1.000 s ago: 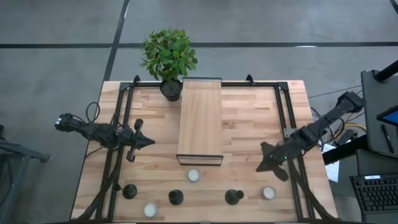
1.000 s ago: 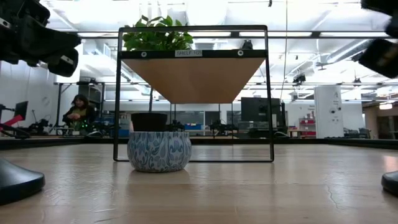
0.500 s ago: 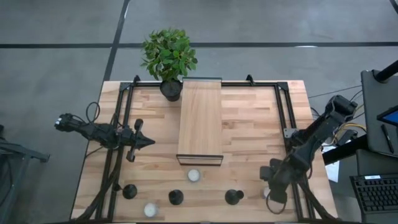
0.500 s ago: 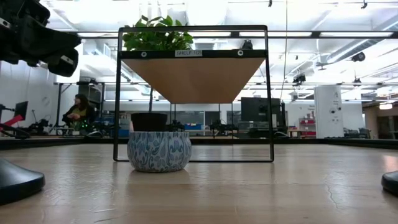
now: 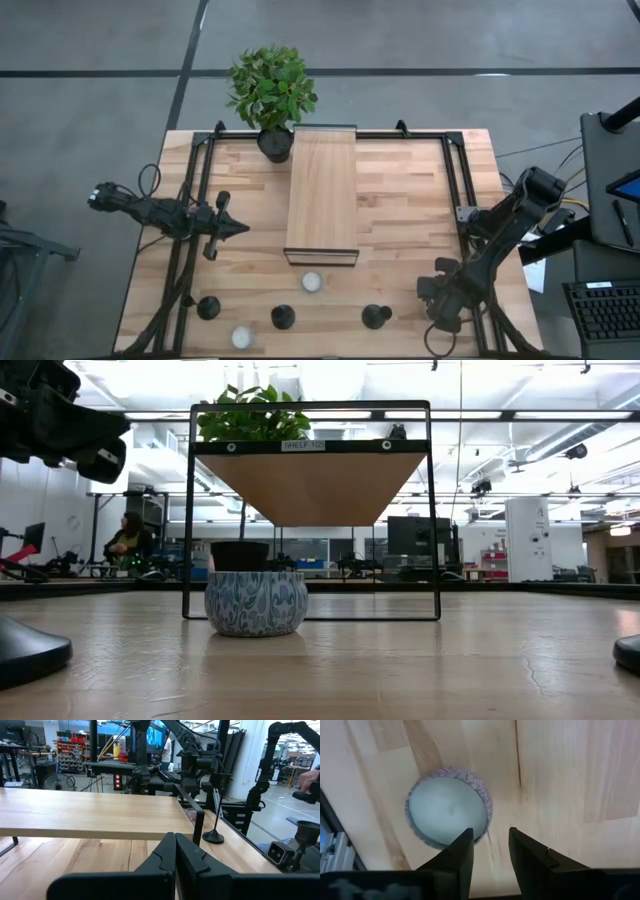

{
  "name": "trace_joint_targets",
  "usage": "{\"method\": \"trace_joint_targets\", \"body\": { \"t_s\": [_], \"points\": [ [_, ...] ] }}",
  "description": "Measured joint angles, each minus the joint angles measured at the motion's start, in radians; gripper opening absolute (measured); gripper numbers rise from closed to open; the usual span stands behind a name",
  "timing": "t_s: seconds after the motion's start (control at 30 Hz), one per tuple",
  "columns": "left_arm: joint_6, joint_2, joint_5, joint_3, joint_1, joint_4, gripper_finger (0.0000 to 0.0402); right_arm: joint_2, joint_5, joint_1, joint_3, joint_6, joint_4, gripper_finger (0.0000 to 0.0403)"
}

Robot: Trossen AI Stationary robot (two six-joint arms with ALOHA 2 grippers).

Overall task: Pick & Place candle stick holders
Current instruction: Put the right white candle on the shelf

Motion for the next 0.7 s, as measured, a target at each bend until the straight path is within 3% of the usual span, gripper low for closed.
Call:
{"method": "trace_joint_targets", "body": {
  "t_s": [0.7],
  "points": [
    [0.0,0.0,0.0,0.0,0.0,0.001,0.0,0.027,0.055,0.002,-0.014,-0.01,0.07,0.0063]
  ]
}}
